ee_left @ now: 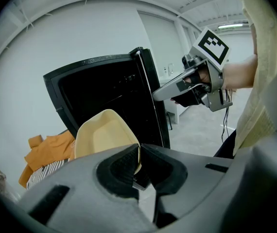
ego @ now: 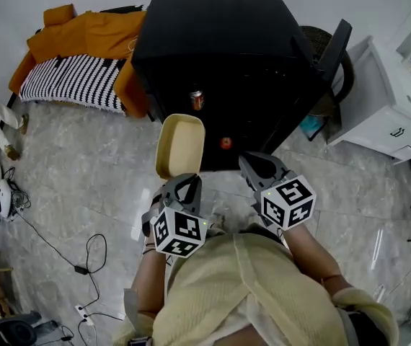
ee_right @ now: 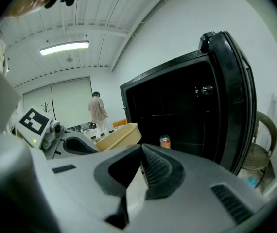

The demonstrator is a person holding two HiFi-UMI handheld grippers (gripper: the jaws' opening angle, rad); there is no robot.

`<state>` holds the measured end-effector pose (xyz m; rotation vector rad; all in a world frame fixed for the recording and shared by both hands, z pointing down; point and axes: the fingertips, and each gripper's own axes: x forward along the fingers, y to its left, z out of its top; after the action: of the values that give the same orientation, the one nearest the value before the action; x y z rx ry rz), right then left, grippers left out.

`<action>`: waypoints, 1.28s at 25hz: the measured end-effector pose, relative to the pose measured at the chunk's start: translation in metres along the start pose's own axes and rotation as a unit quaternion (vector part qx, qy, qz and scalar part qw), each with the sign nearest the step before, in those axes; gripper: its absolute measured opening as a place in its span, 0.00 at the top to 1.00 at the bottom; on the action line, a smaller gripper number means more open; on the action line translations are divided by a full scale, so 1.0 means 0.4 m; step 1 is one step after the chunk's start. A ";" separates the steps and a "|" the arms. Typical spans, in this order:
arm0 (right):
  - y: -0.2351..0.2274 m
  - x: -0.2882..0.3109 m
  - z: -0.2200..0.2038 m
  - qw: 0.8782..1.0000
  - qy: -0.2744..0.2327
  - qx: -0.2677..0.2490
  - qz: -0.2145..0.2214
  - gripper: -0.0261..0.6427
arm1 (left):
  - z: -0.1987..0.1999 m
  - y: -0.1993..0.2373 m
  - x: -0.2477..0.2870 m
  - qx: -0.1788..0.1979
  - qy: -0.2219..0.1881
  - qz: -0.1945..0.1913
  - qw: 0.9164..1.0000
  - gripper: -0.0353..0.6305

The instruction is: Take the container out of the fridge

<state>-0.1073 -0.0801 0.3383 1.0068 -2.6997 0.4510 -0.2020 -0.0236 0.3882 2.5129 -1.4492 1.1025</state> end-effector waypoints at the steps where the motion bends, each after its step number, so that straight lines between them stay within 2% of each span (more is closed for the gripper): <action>1: 0.001 0.001 -0.005 1.000 0.002 0.002 0.000 0.92 | -0.012 0.000 -0.005 -0.002 0.005 0.002 1.000 0.90; 6: 0.004 0.010 -0.020 1.000 0.007 0.007 0.000 0.92 | -0.062 0.006 -0.028 -0.020 0.023 0.011 0.999 0.90; 17: 0.003 0.027 -0.035 1.000 0.017 -0.001 0.006 0.92 | -0.096 0.011 -0.038 -0.048 0.039 0.020 0.998 0.90; 25: -0.006 0.038 -0.041 1.000 0.020 0.000 0.003 0.92 | -0.088 0.008 -0.024 -0.052 0.038 0.013 0.998 0.90; 32: -0.011 0.041 -0.045 1.000 0.017 0.015 0.002 0.92 | -0.063 -0.007 -0.008 -0.042 0.030 -0.009 0.999 0.90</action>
<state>-0.1148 -0.0866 0.3610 0.9926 -2.6721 0.5072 -0.2148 -0.0105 0.4061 2.4091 -1.4244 1.0805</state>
